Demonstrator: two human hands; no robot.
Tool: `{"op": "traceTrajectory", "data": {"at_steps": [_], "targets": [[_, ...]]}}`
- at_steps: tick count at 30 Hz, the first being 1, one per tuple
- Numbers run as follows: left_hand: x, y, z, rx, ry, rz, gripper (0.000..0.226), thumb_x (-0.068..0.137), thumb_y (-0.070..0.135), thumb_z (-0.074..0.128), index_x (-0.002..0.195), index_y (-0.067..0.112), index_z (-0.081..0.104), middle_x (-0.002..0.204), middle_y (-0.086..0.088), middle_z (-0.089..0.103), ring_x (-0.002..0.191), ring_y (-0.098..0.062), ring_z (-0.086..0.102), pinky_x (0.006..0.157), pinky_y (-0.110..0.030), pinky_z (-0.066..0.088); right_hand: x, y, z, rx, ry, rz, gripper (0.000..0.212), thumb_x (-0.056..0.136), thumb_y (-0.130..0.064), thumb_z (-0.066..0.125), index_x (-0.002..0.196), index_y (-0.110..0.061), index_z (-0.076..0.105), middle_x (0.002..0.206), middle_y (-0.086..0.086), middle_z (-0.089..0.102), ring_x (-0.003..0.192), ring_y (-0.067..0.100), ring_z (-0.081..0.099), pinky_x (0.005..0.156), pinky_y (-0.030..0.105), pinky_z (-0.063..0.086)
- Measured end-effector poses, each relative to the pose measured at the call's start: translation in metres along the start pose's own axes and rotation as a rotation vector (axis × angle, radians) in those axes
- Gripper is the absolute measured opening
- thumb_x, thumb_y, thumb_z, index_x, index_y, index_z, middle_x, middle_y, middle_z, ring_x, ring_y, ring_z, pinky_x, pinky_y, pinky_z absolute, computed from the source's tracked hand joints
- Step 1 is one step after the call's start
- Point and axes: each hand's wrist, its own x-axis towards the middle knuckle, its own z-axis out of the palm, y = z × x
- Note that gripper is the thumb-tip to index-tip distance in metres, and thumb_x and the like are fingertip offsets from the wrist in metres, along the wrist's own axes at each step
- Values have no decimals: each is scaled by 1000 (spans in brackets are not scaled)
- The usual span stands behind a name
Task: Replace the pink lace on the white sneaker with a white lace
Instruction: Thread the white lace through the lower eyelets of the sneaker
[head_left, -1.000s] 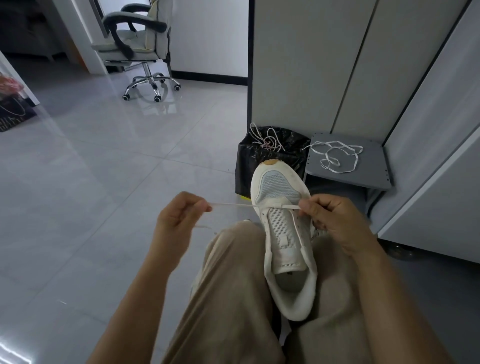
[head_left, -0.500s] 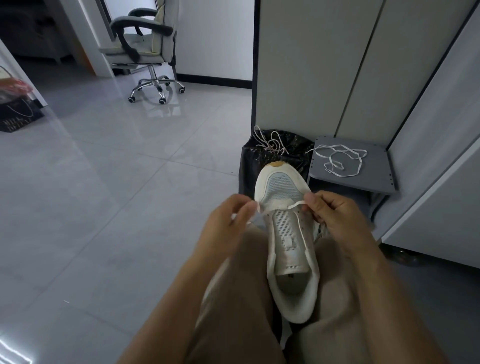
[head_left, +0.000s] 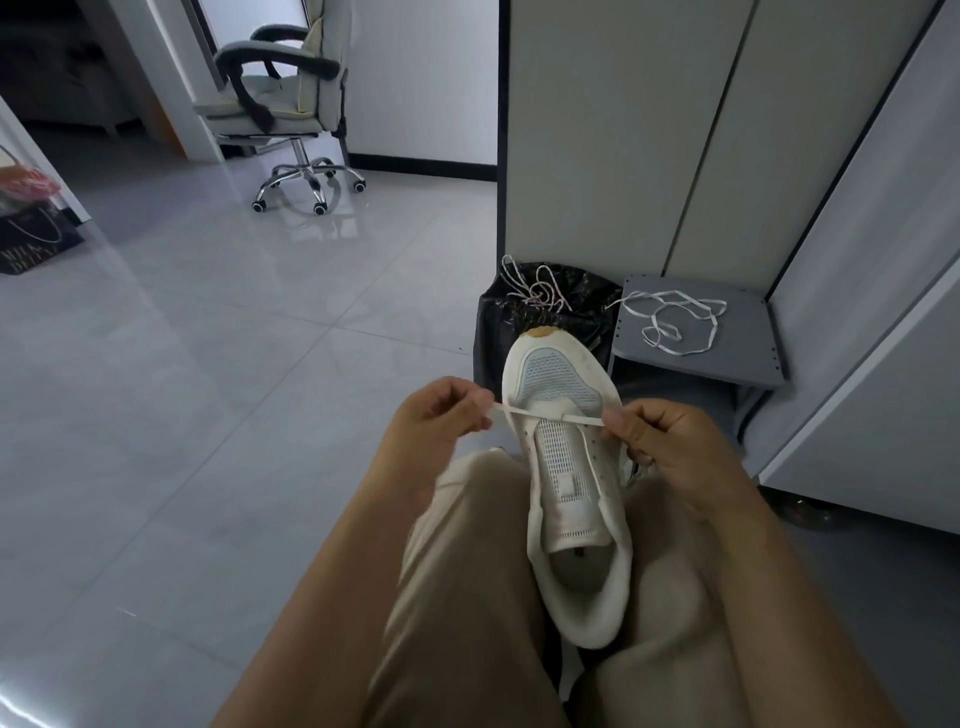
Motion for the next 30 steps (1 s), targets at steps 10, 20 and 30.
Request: {"op": "traceTrajectory", "data": {"at_steps": [10, 20, 30], "targets": [[-9, -19, -43, 227, -32, -49, 12, 90, 6, 55, 83, 10, 63, 75, -2, 64, 68, -3, 61, 65, -11, 46, 3, -9, 6, 1, 110, -90, 28, 83, -28, 58, 59, -13, 60, 43, -10, 46, 45, 4, 35, 48, 11, 32], [-7, 6, 26, 408, -147, -54, 28, 86, 36, 61, 73, 13, 54, 57, 8, 50, 54, -7, 49, 53, -13, 40, 3, -8, 8, 112, 86, -51, 26, 74, -34, 60, 60, -12, 64, 39, -7, 46, 39, 2, 33, 43, 12, 31], [-2, 0, 12, 171, -203, -74, 17, 89, 13, 59, 72, 11, 63, 62, -2, 51, 58, -11, 44, 64, -20, 41, 9, 8, -10, 260, -144, 71, 56, 37, -65, 83, 59, -15, 71, 41, -7, 39, 36, 3, 27, 39, 13, 28]]}}
